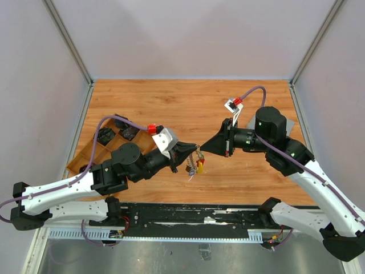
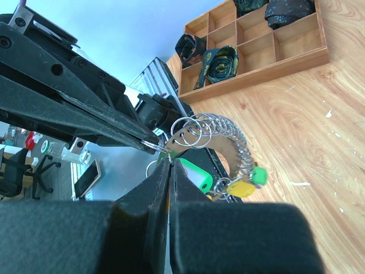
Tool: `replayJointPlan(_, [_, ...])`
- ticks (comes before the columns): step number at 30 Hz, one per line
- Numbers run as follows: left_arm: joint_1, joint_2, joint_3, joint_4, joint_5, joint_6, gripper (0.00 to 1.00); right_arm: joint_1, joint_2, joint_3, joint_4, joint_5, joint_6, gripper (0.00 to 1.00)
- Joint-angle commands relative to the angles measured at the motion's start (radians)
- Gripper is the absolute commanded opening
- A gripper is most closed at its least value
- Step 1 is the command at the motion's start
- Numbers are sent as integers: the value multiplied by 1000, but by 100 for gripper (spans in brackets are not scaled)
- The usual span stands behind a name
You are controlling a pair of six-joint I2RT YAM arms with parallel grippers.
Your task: Put the keys on the keyring
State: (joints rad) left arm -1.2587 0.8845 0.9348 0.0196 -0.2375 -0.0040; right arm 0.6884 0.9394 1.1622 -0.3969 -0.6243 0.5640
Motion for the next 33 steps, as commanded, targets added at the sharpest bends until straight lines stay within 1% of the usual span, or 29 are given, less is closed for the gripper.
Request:
replayJointPlan(1, [4,-9,10,92,32,8,1,-17,12,-18,-1,-1,17,1])
replayJointPlan(4, [4,-4,12,94,43,8,0,-17,16,-18,1,-10,16,4])
replayJointPlan(7, [4,-9,11,97,46,10,1,-17,9,-1,-12,-1,-17,11])
replayJointPlan(9, [3,-17,8,99,46,8,1,-17,-1,24,-23,9,-64,16])
replayJointPlan(12, [4,-32,-2,107,52,2,0,-17,-23,78,-39,27,-142,20])
replayJointPlan(16, [4,-61,-27,142,101,3,1,-17,-60,134,-51,32,-242,25])
replayJointPlan(19, [4,-75,-42,161,136,5,0,-16,-94,153,-30,10,-309,29])
replayJointPlan(21, [4,-84,-47,173,164,4,1,-16,-114,151,-9,-31,-355,32])
replayJointPlan(23, [4,-92,-59,198,191,0,1,-17,-132,142,13,-76,-404,30])
replayJointPlan(25, [4,-99,-68,229,219,-11,1,-16,-141,142,21,-106,-452,21])
replayJointPlan(27, [4,-103,-75,258,253,-23,0,-16,-141,151,28,-149,-477,19])
replayJointPlan(29, [3,-103,-81,283,285,-36,1,-16,-142,157,40,-201,-497,21])
replayJointPlan(33, [4,-104,-94,326,334,-57,0,-16,-142,151,46,-278,-531,29])
